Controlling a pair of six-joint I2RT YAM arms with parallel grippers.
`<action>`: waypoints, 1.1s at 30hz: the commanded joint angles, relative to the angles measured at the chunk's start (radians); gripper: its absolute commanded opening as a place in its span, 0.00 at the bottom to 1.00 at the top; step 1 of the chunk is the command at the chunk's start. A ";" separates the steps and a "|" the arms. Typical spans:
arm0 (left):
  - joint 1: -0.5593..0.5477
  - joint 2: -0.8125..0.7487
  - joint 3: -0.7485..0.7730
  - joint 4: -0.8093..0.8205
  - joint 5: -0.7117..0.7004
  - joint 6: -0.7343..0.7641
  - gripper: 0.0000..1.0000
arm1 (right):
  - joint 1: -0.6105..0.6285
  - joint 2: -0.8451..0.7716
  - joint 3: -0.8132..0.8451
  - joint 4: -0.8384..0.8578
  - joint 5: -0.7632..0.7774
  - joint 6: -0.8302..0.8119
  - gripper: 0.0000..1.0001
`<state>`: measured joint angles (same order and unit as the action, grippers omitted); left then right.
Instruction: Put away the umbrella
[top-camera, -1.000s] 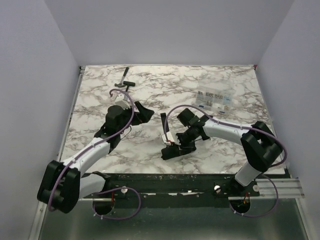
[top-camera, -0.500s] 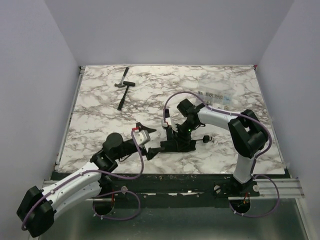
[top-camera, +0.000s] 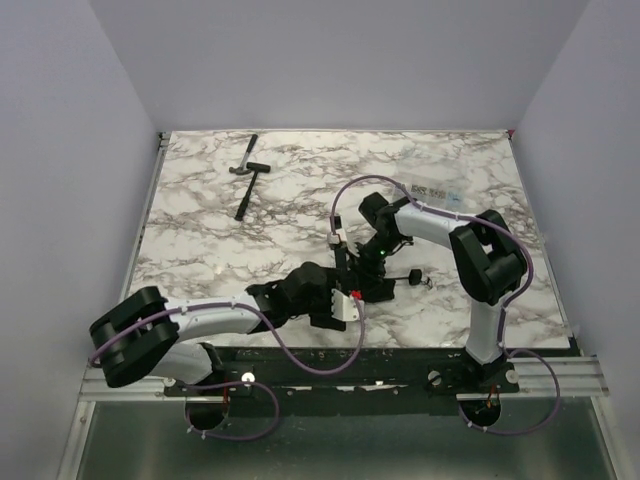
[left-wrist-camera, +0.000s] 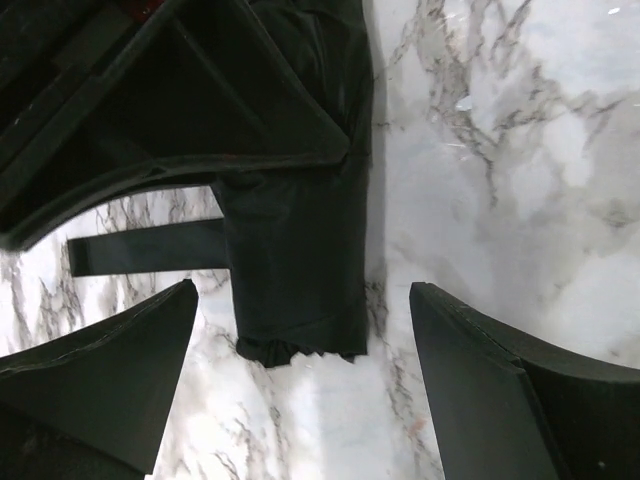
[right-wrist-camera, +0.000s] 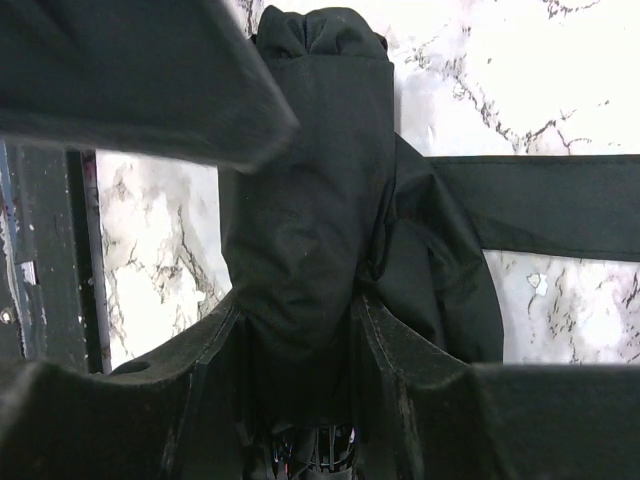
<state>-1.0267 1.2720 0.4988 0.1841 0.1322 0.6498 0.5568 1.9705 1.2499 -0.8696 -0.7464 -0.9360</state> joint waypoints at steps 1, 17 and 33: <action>-0.010 0.137 0.136 -0.024 -0.094 0.106 0.90 | -0.033 0.129 -0.062 -0.029 0.346 -0.093 0.08; -0.035 0.500 0.301 -0.024 -0.065 -0.221 0.35 | -0.105 0.105 -0.043 -0.090 0.283 -0.195 0.20; 0.064 0.693 0.218 -0.028 0.319 -0.705 0.00 | -0.309 -0.247 0.179 -0.060 0.004 -0.198 1.00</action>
<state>-0.9859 1.8183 0.8089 0.4252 0.2085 0.1272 0.2855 1.8118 1.3499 -0.9775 -0.7013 -1.1019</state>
